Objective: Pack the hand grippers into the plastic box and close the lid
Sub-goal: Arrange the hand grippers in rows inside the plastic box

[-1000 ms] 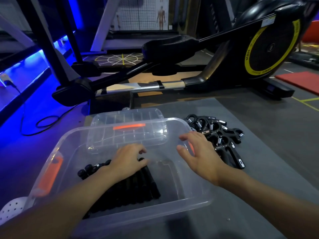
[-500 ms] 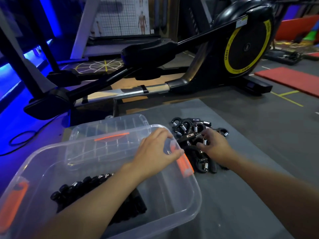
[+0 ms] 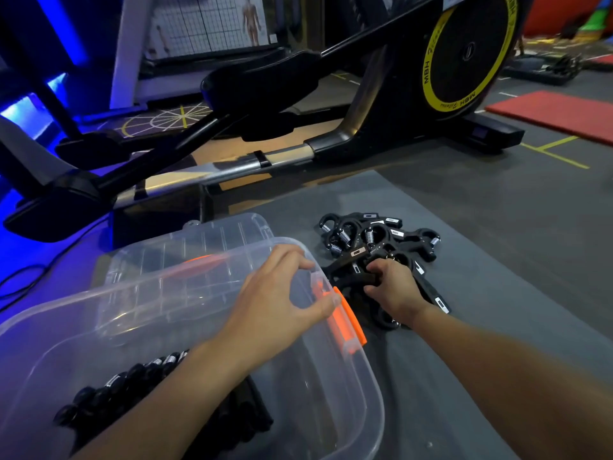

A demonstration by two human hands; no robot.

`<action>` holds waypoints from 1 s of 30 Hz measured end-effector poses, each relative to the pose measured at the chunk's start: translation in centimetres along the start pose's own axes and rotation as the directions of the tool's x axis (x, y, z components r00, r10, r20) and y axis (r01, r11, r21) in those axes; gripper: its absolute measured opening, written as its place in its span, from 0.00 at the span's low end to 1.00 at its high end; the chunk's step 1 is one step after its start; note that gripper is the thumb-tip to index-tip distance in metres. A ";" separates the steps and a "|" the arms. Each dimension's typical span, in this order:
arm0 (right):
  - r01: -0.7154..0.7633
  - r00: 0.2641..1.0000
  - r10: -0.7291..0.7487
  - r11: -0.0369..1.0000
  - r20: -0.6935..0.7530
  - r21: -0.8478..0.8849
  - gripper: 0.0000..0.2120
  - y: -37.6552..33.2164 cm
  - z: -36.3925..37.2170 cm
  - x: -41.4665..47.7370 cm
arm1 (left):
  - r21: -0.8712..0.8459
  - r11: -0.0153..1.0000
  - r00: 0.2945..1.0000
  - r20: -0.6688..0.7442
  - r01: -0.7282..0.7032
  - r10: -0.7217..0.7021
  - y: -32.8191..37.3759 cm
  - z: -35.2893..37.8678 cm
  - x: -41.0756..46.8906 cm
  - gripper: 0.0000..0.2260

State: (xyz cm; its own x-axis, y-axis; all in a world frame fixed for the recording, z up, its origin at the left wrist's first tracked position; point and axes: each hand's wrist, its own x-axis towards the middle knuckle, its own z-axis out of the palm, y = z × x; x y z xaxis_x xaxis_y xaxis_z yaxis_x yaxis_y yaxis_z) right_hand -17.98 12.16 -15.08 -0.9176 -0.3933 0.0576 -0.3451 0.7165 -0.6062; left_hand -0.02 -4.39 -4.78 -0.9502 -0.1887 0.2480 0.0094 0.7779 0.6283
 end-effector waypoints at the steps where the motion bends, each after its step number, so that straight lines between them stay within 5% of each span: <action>1: -0.007 1.000 0.007 1.000 0.005 -0.004 0.09 0.0 -0.1 0.0 | -0.006 1.000 1.000 0.002 0.007 -0.007 0.1 0.0 0.0 0.23; 9: -0.004 0.998 0.004 1.000 -0.062 -0.001 0.04 -0.5 -0.5 -0.8 | 0.008 0.999 0.999 0.030 0.038 -0.038 0.5 -0.4 -0.3 0.19; 17: -0.069 0.969 0.076 0.997 -0.235 0.040 0.12 -2.1 -4.6 -2.7 | 0.018 0.999 0.998 0.022 0.051 -0.052 0.7 -0.4 -0.5 0.21; 22: -0.072 0.932 0.139 0.976 -0.335 0.206 0.08 -5.6 -9.8 -5.1 | -0.001 0.996 0.996 -0.015 0.090 -0.090 1.2 -0.3 -0.5 0.17; 30: -0.022 0.917 0.266 0.776 -0.296 0.630 0.04 -13.2 -13.4 -10.6 | -0.396 0.912 0.937 -0.267 0.104 -0.223 4.8 -1.3 -1.1 0.18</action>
State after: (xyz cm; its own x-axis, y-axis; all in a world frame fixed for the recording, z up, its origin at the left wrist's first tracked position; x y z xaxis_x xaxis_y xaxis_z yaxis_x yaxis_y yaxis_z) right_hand -6.33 14.58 2.96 -0.9920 0.0002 0.1261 -0.1234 0.2022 -0.9715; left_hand 1.43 -1.21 -1.04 -0.8097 -0.5105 0.2893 0.0329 0.4528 0.8910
